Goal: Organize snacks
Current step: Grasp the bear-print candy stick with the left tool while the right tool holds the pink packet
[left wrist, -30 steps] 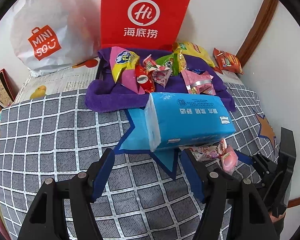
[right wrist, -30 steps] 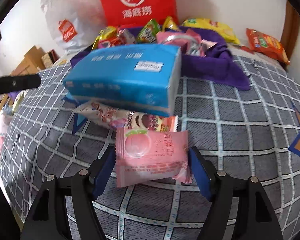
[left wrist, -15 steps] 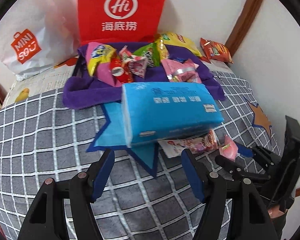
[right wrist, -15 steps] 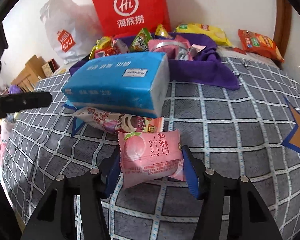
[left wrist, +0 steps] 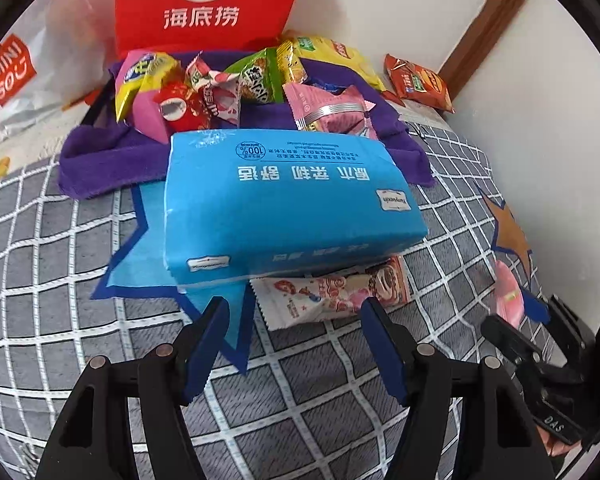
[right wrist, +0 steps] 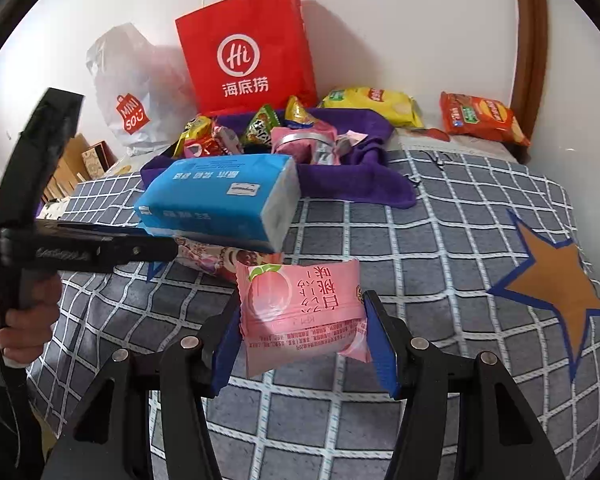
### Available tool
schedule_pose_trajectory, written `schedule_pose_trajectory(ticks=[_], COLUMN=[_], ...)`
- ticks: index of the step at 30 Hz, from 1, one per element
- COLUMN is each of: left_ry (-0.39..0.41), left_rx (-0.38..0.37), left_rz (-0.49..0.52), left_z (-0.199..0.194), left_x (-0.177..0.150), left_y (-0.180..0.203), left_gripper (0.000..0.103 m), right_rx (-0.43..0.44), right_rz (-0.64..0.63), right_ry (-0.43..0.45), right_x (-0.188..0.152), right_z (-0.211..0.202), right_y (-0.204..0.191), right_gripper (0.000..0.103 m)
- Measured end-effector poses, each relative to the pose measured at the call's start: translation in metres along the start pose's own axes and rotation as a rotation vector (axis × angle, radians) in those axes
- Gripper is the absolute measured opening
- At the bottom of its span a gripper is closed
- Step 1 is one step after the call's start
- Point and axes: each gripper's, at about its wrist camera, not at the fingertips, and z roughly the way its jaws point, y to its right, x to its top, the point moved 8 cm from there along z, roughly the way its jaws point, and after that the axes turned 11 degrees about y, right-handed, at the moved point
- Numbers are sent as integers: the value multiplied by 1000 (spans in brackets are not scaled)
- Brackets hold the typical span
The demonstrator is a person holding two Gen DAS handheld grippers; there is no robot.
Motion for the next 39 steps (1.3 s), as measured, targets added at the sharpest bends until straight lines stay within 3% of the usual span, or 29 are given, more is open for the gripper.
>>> schedule_pose_trajectory(ticks=[2, 9, 19, 24, 26, 28, 33, 39], left_ry=[-4, -29, -78, -74, -45, 1, 25, -21], left_rx=[-1, -26, -103, -71, -57, -64, -73, -98], left_rz=[-8, -14, 36, 90, 121, 153, 215, 317], left_z=[4, 8, -2, -8, -15, -22, -16, 14], left_x=[0, -6, -30, -38, -34, -28, -16, -19], left_y=[0, 5, 24, 28, 30, 34, 52, 85], left_gripper=[65, 33, 27, 30, 37, 51, 51, 51], right_rx=[-7, -14, -12, -24, -32, -38, -69, -130], right_rz=[2, 16, 16, 22, 26, 29, 44, 62], right_ry=[-1, -11, -12, -3, 1, 6, 16, 34], right_x=[-1, -7, -9, -10, -10, -10, -9, -7], right_z=[-1, 0, -2, -8, -12, -15, -22, -34], right_y=[4, 12, 11, 16, 20, 23, 36, 59], right_gripper=[57, 57, 57, 57, 57, 57, 57, 57])
